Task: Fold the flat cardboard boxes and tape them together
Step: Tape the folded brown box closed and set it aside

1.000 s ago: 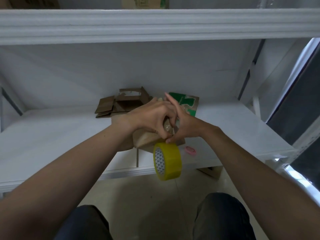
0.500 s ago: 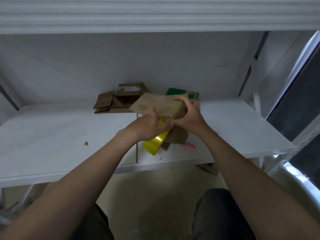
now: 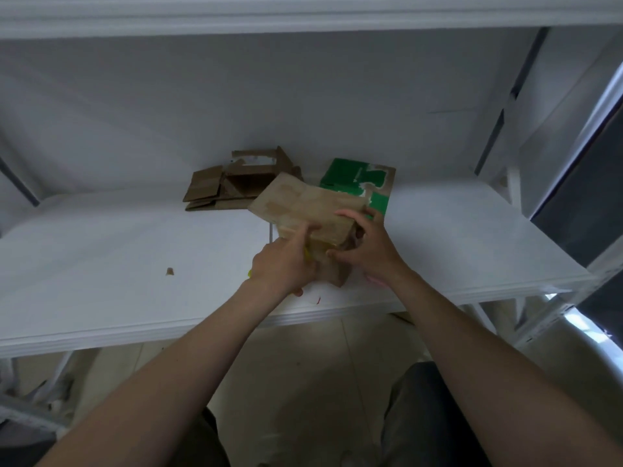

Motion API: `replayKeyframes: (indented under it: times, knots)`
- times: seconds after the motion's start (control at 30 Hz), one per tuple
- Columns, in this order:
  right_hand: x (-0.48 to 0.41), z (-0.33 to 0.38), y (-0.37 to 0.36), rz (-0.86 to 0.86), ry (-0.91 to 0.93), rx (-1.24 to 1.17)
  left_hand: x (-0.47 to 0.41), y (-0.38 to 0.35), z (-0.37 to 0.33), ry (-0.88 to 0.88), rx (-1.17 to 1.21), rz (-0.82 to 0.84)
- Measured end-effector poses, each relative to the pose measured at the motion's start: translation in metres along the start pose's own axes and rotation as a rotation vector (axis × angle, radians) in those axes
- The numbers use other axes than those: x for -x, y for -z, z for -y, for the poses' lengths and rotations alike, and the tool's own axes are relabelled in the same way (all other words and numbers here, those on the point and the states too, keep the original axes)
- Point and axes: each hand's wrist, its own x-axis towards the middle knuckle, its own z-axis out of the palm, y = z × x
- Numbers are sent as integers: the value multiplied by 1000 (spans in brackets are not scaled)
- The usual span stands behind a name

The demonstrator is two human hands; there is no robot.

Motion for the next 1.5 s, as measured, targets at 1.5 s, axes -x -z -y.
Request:
replayKeyframes:
  times: [1.5]
  knots:
    - [38,39,47,-356,-344,-444,-19,-31,-1,-7,151,-22]
